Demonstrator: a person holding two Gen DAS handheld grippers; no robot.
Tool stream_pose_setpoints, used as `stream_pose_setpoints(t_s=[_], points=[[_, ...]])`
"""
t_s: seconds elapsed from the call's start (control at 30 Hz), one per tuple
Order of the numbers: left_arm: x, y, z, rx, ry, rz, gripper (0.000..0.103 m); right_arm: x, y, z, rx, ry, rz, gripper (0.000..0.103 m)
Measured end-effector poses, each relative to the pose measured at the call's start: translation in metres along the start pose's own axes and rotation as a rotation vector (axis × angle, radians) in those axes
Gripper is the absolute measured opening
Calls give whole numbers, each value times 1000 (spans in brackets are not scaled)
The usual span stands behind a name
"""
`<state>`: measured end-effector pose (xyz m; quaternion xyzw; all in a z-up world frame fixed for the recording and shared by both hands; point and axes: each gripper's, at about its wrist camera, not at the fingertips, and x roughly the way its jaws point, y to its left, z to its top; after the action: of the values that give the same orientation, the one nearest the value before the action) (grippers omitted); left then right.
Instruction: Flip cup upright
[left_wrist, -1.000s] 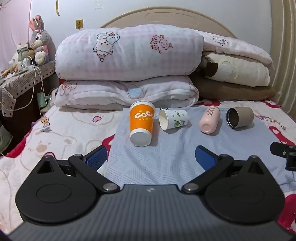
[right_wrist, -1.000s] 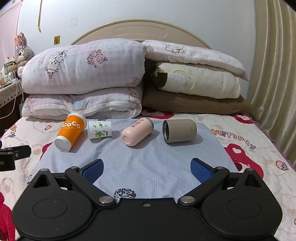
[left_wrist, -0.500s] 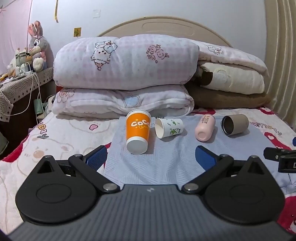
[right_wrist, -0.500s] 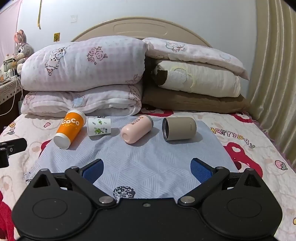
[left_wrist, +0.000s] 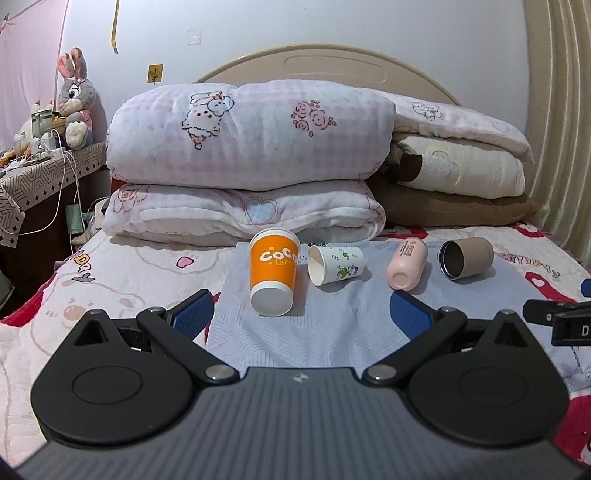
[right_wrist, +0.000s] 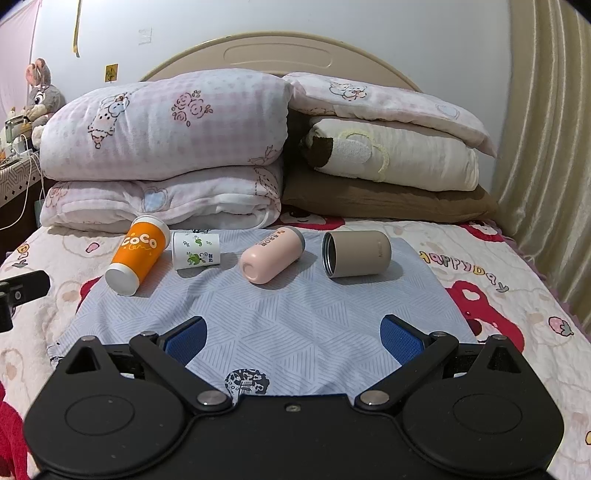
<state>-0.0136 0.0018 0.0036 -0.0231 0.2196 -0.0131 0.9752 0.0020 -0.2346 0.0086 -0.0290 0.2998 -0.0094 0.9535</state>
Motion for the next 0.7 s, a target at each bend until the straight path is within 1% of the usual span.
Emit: stream_pose_setpoints(t_s=[0.27,0.7], points=[[0,4,-2,-32,-14,0,103,2,-1,-2,-2,5,-7,102],[4,7,-4,-49,9,-4,103,2,0,0,-8,16,-21,102]])
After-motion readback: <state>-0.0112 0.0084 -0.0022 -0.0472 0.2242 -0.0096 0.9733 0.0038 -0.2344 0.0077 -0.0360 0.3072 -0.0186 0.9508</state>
